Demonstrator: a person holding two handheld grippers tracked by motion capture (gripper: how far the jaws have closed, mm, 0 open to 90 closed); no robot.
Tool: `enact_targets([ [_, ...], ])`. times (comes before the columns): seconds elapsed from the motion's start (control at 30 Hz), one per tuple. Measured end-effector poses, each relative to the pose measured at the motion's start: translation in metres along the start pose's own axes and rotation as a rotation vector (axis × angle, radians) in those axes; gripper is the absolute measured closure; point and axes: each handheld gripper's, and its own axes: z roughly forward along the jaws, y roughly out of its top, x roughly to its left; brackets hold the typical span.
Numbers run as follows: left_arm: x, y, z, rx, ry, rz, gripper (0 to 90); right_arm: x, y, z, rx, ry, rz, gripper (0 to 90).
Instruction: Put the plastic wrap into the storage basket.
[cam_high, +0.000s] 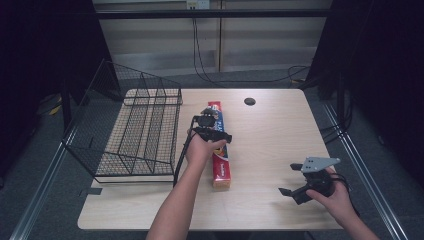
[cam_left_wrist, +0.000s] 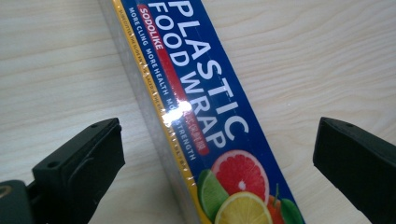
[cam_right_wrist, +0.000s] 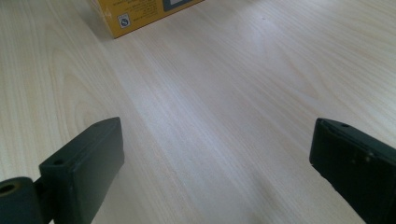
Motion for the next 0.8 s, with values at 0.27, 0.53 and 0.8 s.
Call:
enact_targets([
  [0.27,0.001,0.003,0.006,0.031,0.039,0.01,8.8,0.0,0.0,0.0,-0.001,-0.001,0.001,3.1],
  [0.53,-0.002,0.004,0.013,0.046,0.041,-0.007,15.6,-0.001,0.0,0.0,-0.002,0.001,0.006,3.1],
  [0.8,0.0,0.006,0.017,0.077,0.047,-0.027,26.2,-0.001,0.0,0.0,-0.002,0.002,0.002,3.1],
])
